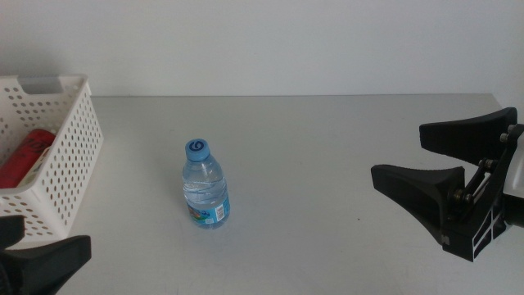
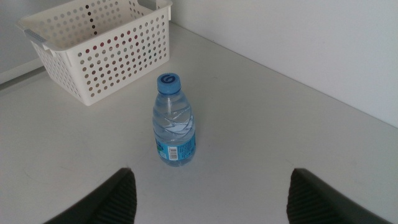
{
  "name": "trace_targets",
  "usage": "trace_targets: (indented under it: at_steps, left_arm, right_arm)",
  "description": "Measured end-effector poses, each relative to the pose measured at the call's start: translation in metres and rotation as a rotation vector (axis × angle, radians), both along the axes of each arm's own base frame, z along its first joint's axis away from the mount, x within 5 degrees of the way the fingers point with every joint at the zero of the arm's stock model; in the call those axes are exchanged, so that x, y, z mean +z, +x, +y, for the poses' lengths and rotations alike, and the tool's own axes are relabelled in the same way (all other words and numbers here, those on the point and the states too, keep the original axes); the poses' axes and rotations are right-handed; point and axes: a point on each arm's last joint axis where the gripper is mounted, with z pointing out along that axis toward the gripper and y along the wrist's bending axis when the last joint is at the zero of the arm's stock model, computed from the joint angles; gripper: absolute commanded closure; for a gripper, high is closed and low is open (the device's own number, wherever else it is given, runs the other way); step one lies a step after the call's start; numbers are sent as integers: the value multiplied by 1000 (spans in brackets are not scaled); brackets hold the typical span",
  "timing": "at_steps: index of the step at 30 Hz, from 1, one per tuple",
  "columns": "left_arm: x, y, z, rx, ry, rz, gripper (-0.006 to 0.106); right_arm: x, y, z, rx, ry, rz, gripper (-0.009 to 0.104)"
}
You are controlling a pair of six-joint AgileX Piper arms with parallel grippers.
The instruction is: Use arms to grab the bottles and put them into the dustbin to the left of the table.
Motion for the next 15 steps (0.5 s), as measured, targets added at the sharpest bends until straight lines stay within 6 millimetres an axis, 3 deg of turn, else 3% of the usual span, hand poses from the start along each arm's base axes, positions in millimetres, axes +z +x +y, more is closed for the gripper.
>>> trace_targets:
  at_steps: [12, 15]
  left_arm:
    - [12, 15, 2, 64, -19, -169, 11]
    - [7, 19, 3, 77, -12, -226, 11]
  right_arm:
    - [0, 0, 0, 0, 2, 2, 34]
    - [0, 0, 0, 0, 2, 2, 34]
